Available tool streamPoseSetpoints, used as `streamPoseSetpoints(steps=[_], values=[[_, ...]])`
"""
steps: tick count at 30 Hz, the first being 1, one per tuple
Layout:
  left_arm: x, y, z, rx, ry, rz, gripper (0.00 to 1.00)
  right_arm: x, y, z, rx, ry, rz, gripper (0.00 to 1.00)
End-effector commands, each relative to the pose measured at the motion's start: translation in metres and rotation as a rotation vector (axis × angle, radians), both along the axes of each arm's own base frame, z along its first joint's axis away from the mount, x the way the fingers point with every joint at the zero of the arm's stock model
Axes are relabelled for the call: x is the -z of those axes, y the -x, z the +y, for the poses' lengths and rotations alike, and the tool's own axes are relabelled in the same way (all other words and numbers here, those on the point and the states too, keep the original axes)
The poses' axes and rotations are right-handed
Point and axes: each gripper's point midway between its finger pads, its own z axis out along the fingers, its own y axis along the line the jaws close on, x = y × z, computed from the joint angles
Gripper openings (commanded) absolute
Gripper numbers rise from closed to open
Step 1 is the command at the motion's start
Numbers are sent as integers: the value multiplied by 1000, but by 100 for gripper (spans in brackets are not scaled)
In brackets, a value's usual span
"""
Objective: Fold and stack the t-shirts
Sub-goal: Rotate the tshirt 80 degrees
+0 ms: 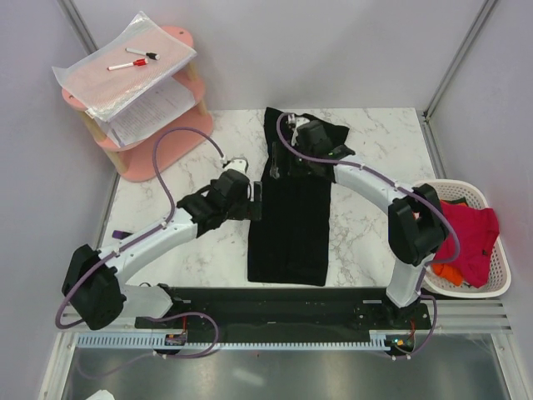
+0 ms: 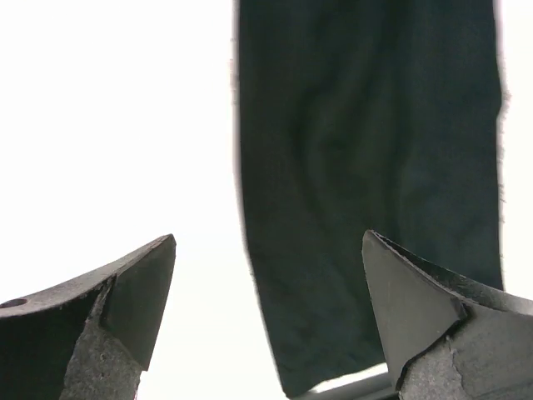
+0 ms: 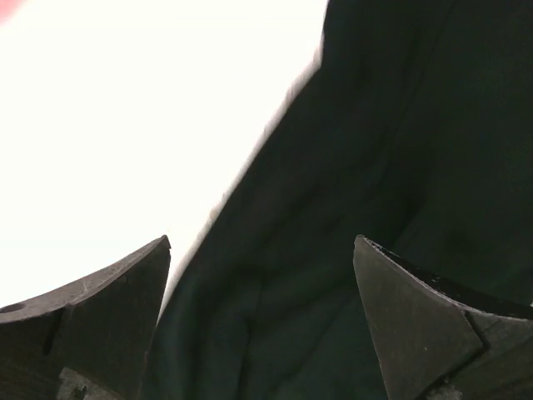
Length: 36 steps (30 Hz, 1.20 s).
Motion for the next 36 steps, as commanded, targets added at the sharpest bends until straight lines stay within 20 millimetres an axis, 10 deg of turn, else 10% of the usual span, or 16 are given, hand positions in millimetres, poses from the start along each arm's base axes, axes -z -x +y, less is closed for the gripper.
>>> streamPoseSetpoints(steps=[1,18,36], values=[[24,-20,24,-107,8,104,100,64,47,3,-46,103,186,97],[80,-64,39,-155,83,256,100,104,156,-8,-153,189,415,79],[106,-58,42,-156,54,302,100,145,192,18,-211,226,521,45]])
